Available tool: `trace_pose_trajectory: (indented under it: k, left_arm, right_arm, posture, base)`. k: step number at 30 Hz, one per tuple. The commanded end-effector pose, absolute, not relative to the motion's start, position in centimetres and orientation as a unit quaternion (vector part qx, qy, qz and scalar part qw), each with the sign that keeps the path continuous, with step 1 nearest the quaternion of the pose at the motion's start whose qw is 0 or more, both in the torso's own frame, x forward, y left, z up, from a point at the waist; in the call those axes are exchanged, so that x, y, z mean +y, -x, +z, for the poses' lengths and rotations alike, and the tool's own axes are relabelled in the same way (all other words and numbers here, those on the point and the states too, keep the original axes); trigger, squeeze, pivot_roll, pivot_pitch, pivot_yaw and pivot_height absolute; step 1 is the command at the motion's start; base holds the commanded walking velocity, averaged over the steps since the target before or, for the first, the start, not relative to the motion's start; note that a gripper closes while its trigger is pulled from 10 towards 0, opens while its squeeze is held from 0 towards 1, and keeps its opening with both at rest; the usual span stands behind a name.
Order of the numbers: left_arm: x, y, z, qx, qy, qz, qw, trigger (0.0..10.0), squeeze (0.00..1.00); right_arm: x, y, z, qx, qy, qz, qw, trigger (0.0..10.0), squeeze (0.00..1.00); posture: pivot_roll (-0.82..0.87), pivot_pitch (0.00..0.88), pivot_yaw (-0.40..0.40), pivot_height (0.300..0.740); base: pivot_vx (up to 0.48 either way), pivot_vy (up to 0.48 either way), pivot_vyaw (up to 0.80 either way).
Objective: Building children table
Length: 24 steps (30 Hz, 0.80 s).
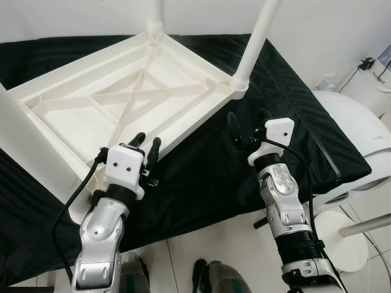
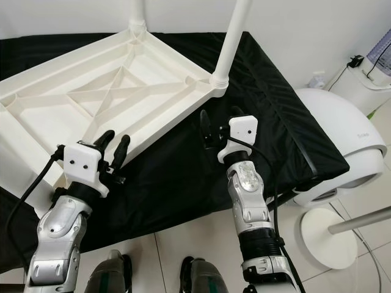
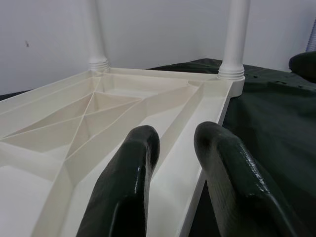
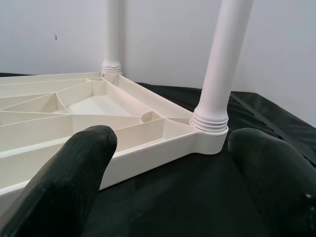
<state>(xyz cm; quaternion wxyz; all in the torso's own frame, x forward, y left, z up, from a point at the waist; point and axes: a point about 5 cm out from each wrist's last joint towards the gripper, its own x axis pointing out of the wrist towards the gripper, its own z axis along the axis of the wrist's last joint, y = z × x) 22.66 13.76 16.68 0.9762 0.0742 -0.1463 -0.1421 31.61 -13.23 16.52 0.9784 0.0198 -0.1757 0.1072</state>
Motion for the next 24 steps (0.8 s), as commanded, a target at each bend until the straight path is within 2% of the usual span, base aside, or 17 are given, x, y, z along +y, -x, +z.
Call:
trace_pose_trajectory:
  k: [1,10,14,24]
  left_arm:
    - [13.4,-22.2,16.7,-0.141,-0.07,-0.188,0.97,10.0,0.0]
    - [15.4,-20.0,16.9,-0.116,-0.104,-0.276,0.948,10.0,0.0]
    - [16.2,-18.7,16.8,-0.072,-0.093,-0.332,0.936,10.0,0.0]
    - [17.1,-16.6,17.6,-0.034,-0.089,-0.39,0.916,10.0,0.0]
  right_arm:
    - [-13.4,-31.7,16.3,-0.174,-0.019,0.106,0.979,10.0,0.0]
    - [-13.3,-32.2,16.3,-0.174,-0.012,0.117,0.978,10.0,0.0]
    - [-13.7,-32.6,16.4,-0.175,-0.004,0.119,0.977,10.0,0.0]
    - [-14.3,-33.5,16.9,-0.18,0.008,0.119,0.976,10.0,0.0]
  posture:
    - [0.13,0.121,-0.101,0.74]
    - [0.16,0.135,-0.106,0.74]
    - [0.16,0.141,-0.108,0.74]
    - [0.18,0.149,-0.12,0.74]
  base:
    - [0.0,0.0,0.0]
    - [0.0,0.0,0.0]
    - [0.0,0.0,0.0]
    - [0.0,0.0,0.0]
